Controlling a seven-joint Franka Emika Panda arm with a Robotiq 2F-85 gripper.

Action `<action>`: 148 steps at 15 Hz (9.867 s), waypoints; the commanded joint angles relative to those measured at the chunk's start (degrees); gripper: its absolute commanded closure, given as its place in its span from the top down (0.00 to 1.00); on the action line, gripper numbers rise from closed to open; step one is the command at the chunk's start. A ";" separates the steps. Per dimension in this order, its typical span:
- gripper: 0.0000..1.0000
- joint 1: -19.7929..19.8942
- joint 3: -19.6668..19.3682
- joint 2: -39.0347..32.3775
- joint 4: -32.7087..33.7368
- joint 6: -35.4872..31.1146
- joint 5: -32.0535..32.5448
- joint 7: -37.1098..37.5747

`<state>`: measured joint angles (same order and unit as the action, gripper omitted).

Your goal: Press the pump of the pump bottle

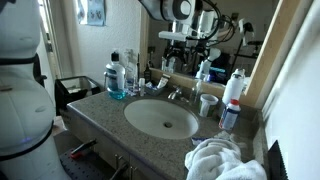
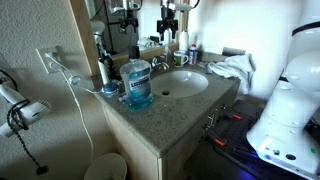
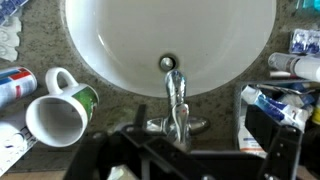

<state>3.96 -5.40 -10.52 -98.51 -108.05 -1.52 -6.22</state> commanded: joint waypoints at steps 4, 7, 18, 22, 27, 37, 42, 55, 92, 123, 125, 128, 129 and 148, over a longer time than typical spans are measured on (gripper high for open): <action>1.00 3.70 -1.35 -8.48 11.65 0.20 -1.02 4.39; 1.00 4.79 -1.26 -11.22 14.02 -1.74 -2.50 6.07; 1.00 5.38 -1.66 -20.63 26.14 -3.10 -2.45 11.39; 1.00 5.97 -2.09 -23.25 29.85 -2.14 -1.94 12.17; 0.51 6.57 -2.28 -24.94 31.44 -2.78 -1.07 12.40; 0.00 6.83 -2.36 -25.49 31.88 -2.67 -0.52 12.14; 0.00 6.67 -2.83 -24.48 30.06 -2.37 -0.04 11.94; 0.00 6.68 -2.26 -24.69 29.05 -2.49 -0.47 11.81; 0.00 6.92 -2.07 -23.09 18.20 -10.36 -1.38 11.20; 0.00 7.29 -1.33 -20.79 10.40 -16.29 -3.24 9.80; 0.00 7.28 -1.33 -20.75 10.39 -16.04 -3.23 9.81; 0.00 7.28 -1.31 -20.70 10.32 -16.01 -3.25 9.77; 0.00 7.29 -1.28 -20.66 10.29 -15.93 -3.27 9.71; 0.00 7.58 -1.32 -19.22 7.47 -20.69 -4.12 9.51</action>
<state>10.89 -7.53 -29.01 -83.85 -126.36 -4.43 4.66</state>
